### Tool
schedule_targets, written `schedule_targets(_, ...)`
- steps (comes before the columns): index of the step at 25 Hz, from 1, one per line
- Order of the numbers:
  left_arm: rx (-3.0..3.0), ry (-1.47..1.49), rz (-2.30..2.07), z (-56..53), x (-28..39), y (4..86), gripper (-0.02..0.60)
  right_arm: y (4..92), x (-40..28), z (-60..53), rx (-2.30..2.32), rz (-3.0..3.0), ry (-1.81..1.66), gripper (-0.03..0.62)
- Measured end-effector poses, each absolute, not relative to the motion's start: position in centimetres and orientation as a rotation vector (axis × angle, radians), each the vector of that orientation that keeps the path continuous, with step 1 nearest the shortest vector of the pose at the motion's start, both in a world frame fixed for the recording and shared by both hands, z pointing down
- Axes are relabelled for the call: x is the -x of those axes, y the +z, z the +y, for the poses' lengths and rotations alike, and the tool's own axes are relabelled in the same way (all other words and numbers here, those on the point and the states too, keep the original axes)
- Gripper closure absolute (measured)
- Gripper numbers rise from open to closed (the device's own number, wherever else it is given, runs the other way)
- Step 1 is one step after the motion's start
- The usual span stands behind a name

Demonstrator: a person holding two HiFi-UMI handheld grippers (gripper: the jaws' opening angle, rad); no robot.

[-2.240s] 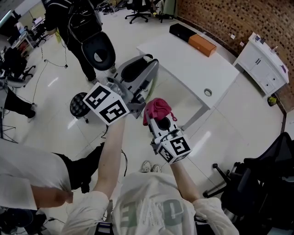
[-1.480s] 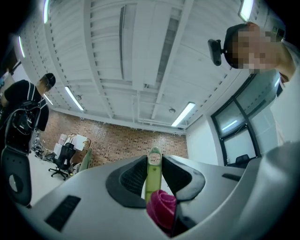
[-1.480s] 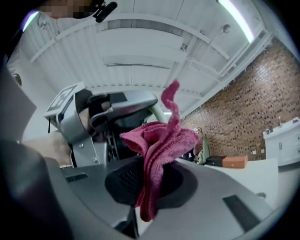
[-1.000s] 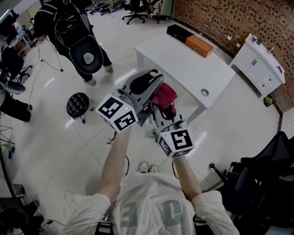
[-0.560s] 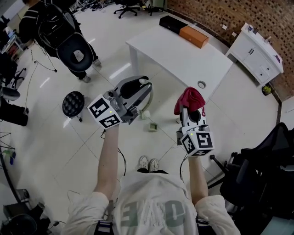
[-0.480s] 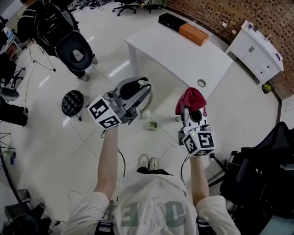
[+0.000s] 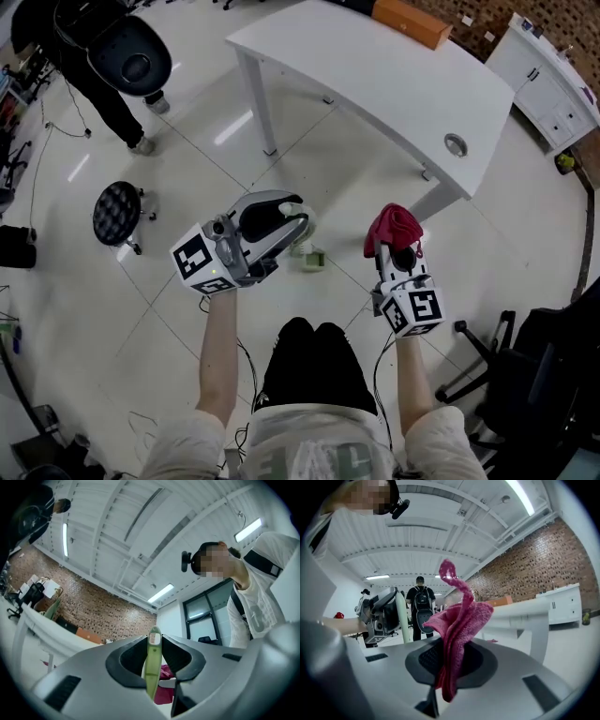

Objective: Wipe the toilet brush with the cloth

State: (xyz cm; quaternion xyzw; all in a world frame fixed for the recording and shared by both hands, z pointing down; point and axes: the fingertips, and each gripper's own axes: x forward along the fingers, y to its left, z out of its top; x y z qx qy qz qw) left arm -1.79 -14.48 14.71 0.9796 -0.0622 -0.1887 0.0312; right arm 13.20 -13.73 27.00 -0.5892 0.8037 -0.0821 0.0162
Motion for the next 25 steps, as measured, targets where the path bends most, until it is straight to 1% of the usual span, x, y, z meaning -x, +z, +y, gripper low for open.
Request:
schedule_targets(3,-2.991,-0.600,-0.123,-15.4,1.0,28.2,0.476,40.3,-13.7,-15.6,1.834,2.465,-0.242,0.562)
schedule_targets(5,-2.982,-0.641,-0.089,-15.9,0.6,35.7,0.476,47.7,-14.3,-16.8,1.829,2.437,-0.228,0.562)
schedule_targets(7,-2.986,-0.677,-0.055,-15.9,0.3,41.5,0.476,53.3,-14.8,-17.2,1.797,2.412,-0.227,0.562)
schedule_targets(9,-2.992,-0.698,-0.015,-16.0,-0.2,45.4,0.476,56.8,-15.4,-17.0,1.769,2.396,-0.216,0.562)
schedule_targets(12,-2.972,-0.691,-0.012,-17.0,-1.3,48.9,0.477,60.0,-17.0,-16.6,1.829,2.393,-0.210,0.562)
schedule_targets(15,-2.935,-0.656,-0.048,-17.8,-2.0,51.2,0.477,62.1,-18.3,-16.0,1.889,2.396,-0.273,0.563)
schedule_targets(20,-2.934,-0.657,-0.049,-18.2,-2.3,53.3,0.477,63.2,-19.4,-14.6,1.890,2.380,-0.319,0.562)
schedule_targets(25,-2.912,-0.584,-0.045,-19.0,-2.9,55.9,0.477,64.4,-18.7,-14.4,1.871,2.423,-0.333,0.562)
